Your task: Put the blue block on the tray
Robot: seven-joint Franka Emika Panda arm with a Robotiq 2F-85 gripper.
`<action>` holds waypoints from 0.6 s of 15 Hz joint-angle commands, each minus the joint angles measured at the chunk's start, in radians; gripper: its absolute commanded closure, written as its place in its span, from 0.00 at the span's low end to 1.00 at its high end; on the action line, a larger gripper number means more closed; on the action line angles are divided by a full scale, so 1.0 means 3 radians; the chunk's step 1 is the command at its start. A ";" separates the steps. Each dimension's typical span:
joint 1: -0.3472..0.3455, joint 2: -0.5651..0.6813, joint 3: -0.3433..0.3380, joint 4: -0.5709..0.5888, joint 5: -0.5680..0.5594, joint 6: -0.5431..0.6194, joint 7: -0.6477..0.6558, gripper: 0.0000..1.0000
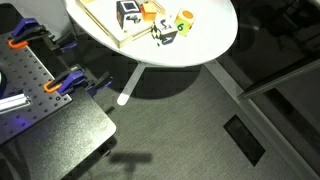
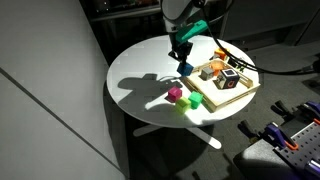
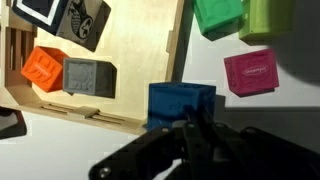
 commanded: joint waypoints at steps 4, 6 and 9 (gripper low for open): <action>-0.0276 -0.0512 0.0032 -0.0772 0.0169 0.0163 0.0075 0.96; -0.0362 -0.0612 0.0005 -0.0968 0.0168 0.0243 0.0084 0.96; -0.0465 -0.0735 -0.0029 -0.1227 0.0133 0.0463 0.0099 0.96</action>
